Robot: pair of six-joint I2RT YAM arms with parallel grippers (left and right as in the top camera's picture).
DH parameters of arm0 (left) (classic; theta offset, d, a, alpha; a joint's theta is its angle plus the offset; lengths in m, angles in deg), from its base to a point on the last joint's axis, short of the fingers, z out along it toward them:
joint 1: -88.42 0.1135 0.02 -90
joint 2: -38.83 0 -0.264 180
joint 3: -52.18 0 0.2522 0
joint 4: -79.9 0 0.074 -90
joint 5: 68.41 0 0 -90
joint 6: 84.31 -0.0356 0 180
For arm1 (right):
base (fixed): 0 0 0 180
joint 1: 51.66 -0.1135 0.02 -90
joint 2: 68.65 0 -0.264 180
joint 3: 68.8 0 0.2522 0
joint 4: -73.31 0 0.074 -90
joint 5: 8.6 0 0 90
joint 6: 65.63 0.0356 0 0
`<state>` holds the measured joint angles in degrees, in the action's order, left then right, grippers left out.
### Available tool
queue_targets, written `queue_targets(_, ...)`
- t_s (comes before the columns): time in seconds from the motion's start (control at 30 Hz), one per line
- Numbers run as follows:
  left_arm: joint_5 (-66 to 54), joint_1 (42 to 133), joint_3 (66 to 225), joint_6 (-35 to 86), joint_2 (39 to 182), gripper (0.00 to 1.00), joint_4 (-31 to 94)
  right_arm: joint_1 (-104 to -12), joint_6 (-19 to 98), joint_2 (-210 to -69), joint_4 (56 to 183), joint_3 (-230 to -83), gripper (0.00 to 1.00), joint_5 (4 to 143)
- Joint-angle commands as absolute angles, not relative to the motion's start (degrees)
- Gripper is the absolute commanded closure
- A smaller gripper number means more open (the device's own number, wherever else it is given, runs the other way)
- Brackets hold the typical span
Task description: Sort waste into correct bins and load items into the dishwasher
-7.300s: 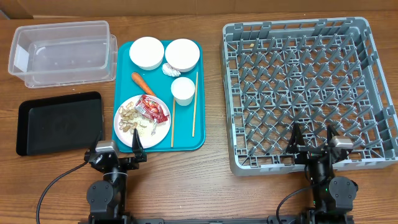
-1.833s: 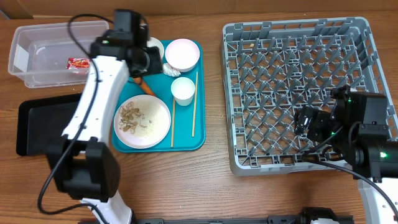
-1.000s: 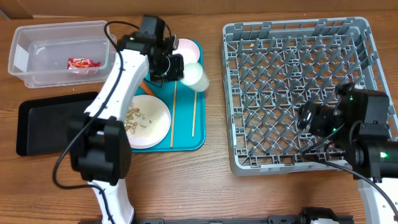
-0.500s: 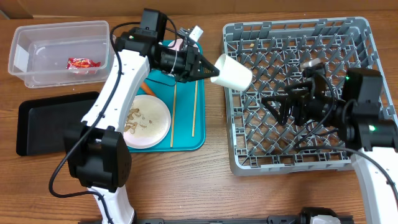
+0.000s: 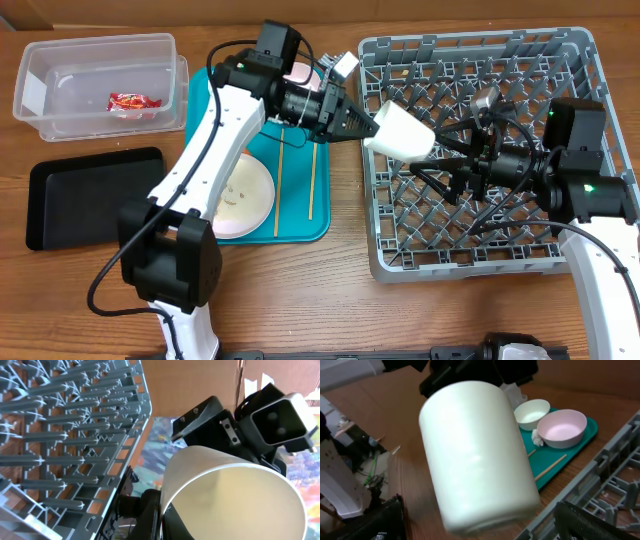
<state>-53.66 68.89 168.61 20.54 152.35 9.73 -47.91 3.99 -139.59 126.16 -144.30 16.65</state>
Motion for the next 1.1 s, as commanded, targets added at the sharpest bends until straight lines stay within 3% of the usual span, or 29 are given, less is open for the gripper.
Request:
queue_targets(0.0,-54.46,67.89,169.60,21.21,151.43,0.96,9.69,-47.78,3.16,-139.61,125.65,-145.65,0.00,12.69)
queue_targets(0.17,-54.49,66.91,169.60,24.03,151.43,0.96,11.37,-47.78,3.18,-139.61,125.72,-145.65,0.02,12.69)
queue_targets(0.4,-54.49,66.47,169.60,27.49,151.43,0.96,14.15,-47.78,3.35,-139.61,126.18,-145.65,0.20,12.69)
queue_targets(0.6,-54.49,66.47,169.60,27.58,151.43,0.95,14.11,-47.78,3.33,-139.61,126.11,-145.65,0.27,12.71)
queue_targets(0.7,-54.46,66.34,169.60,27.55,151.43,0.81,14.13,-47.78,3.35,-139.61,126.14,-145.65,0.31,12.74)
queue_targets(0.8,-53.35,66.27,169.60,27.55,151.43,0.75,14.13,-47.78,3.35,-139.61,126.16,-145.65,0.36,12.76)
queue_targets(0.93,-51.69,66.27,169.60,27.58,151.43,0.85,14.11,-47.78,3.35,-139.61,126.18,-145.65,0.41,12.78)
queue_targets(1.07,-49.44,66.27,169.60,27.53,151.43,0.85,14.04,-47.78,3.38,-139.61,126.55,-145.65,0.41,13.48)
